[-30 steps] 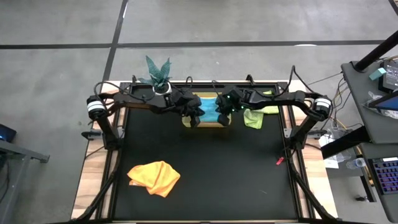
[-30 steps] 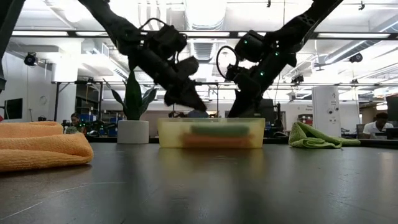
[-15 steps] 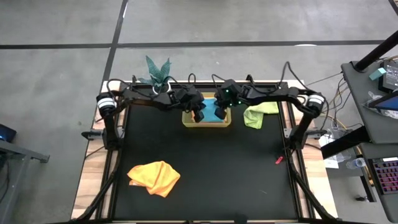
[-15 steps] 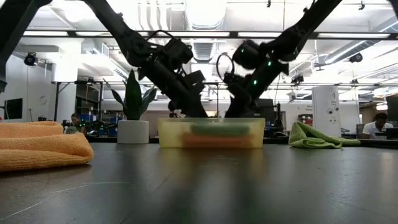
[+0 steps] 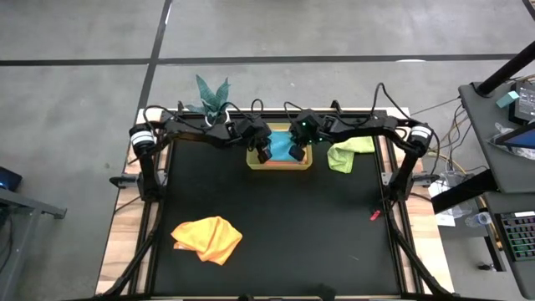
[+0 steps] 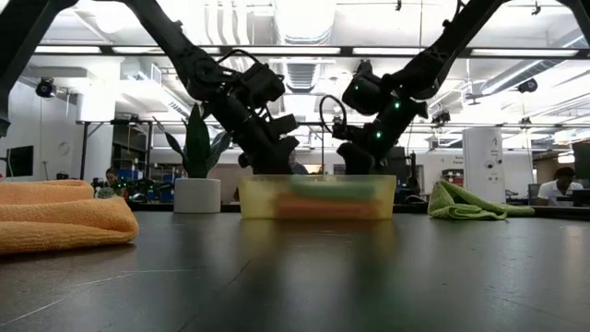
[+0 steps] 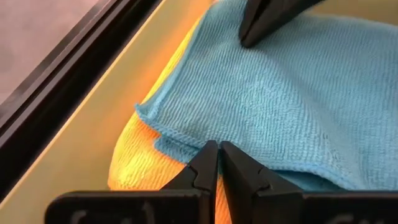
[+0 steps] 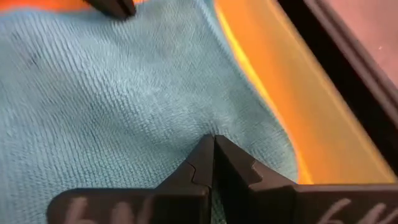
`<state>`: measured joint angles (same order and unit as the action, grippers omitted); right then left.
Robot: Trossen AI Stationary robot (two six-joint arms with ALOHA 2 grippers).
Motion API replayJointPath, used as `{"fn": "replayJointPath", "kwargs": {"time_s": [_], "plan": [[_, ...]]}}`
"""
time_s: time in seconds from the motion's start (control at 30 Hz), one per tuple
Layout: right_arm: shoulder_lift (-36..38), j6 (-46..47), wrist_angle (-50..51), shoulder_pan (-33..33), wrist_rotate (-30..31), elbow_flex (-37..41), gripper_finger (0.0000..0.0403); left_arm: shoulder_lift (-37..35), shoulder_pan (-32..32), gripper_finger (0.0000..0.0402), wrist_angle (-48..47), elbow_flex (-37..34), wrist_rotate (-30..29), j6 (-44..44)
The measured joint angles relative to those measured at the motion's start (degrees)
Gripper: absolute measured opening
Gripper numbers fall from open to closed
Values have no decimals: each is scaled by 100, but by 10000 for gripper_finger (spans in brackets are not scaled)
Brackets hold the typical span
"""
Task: Fold microfiber towels
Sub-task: Put the folded blue towel into the bin, then fold the yellow towel on the table
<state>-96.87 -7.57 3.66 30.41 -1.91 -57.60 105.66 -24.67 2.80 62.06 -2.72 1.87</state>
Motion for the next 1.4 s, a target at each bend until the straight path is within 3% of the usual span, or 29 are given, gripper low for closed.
{"fn": "replayJointPath", "kwargs": {"time_s": [0.27, 0.47, 0.77, 1.1, 1.27, 1.4], "plan": [[548, 82, 162, -127, -12, 0, 9, -591, 81, 8, -216, 111, 67, 4], [663, 356, 361, -372, -885, 14, 9, -529, 298, 8, 175, 28, 458, -3], [372, 553, 384, -555, -857, 166, 9, -67, 361, 8, -133, 17, -42, -303], [670, 541, 418, -563, -853, 175, 9, -455, 502, 8, -244, 17, -88, -319], [1134, 516, 406, -709, -846, 247, 9, -1070, 1032, 8, -196, 26, -88, -507], [1539, 521, 283, -994, -846, 409, 9, -1465, 1837, 8, -187, 10, -85, -943]]}}
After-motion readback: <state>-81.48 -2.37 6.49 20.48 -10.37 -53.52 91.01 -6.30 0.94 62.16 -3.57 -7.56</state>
